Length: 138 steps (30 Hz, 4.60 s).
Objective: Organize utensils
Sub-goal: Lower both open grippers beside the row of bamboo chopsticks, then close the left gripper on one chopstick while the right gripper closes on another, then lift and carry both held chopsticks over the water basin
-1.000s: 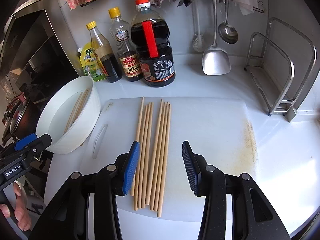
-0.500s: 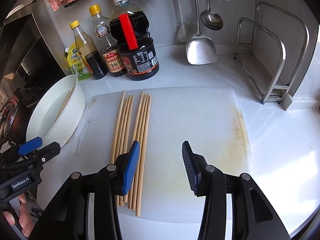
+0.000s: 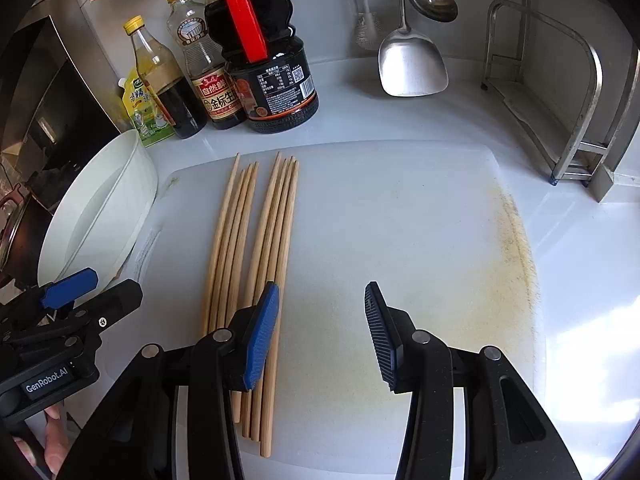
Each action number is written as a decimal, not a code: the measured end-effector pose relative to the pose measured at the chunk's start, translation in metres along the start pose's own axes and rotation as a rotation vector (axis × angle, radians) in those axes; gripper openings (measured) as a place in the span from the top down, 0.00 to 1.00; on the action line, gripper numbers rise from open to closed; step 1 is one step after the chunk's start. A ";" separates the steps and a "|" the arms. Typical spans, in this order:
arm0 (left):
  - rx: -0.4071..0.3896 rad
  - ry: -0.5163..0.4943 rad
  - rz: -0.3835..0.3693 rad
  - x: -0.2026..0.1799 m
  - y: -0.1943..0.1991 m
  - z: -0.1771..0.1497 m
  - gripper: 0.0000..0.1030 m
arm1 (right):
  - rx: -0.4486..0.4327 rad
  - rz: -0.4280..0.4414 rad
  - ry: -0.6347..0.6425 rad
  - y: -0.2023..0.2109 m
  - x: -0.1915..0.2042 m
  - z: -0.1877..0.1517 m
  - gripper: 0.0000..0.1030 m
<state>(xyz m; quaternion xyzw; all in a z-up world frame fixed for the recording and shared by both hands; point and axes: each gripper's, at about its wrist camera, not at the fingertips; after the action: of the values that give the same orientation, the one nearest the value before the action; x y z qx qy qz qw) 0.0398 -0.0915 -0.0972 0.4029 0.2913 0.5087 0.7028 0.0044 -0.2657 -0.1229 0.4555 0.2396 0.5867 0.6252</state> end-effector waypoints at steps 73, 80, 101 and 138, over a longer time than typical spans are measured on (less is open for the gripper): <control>0.036 0.012 0.015 0.006 -0.020 0.001 0.27 | 0.002 -0.155 0.143 -0.025 0.012 0.000 0.52; 0.041 -0.003 0.008 -0.006 -0.030 0.005 0.27 | -0.010 -0.170 0.112 -0.022 -0.008 0.003 0.52; 0.075 -0.004 0.043 -0.018 -0.065 0.012 0.22 | -0.025 -0.169 0.096 -0.018 -0.031 0.005 0.51; -0.028 0.006 -0.064 0.009 -0.002 0.015 0.93 | -0.057 0.005 0.100 0.025 0.017 0.018 0.94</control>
<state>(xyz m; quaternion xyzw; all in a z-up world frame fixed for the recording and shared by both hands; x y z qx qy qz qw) 0.0558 -0.0871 -0.0916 0.3819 0.2991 0.4912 0.7235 0.0096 -0.2575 -0.0896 0.4081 0.2528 0.6169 0.6237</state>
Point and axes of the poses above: each gripper's, at about its wrist camera, not at the fingertips, and y roughly against the way its jaws point, x to its left, z to its top, and after that the axes turned 5 degrees about -y, right-handed
